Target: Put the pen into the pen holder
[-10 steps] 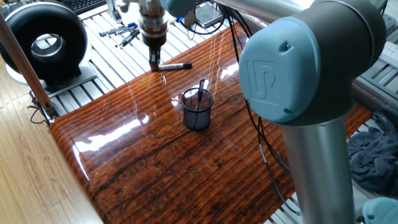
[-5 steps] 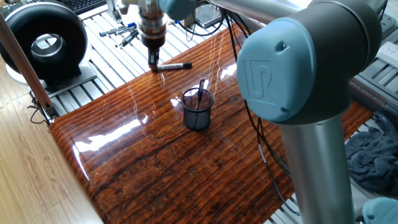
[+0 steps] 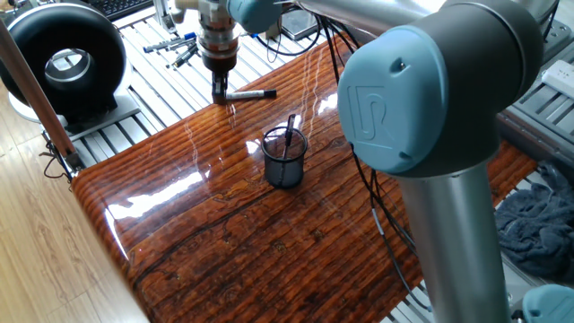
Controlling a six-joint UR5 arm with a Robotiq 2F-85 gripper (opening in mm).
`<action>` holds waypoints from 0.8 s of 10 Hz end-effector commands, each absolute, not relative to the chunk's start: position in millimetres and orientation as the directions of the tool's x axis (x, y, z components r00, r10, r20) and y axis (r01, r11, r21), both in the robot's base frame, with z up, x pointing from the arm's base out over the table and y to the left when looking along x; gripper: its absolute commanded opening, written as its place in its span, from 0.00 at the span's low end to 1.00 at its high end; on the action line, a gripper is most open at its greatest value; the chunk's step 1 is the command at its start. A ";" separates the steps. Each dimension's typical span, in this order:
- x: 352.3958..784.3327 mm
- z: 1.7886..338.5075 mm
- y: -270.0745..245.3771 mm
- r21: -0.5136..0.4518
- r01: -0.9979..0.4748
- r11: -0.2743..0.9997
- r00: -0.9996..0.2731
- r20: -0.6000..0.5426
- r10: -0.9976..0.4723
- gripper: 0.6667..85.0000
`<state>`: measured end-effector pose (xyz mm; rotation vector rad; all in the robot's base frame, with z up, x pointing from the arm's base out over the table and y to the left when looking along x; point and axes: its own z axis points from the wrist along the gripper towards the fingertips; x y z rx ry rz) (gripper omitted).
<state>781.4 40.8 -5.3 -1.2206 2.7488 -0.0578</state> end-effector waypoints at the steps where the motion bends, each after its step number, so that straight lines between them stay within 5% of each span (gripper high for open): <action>1: 777.1 6.7 38.4 -0.087 -0.714 0.695 -0.688 -0.099 -0.719 0.01; 5: 732.7 11.1 83.8 0.163 -0.667 0.727 -0.744 -0.095 -0.661 0.01; 8: 730.2 13.9 96.5 0.220 -0.557 0.801 -0.829 -0.091 -0.551 0.01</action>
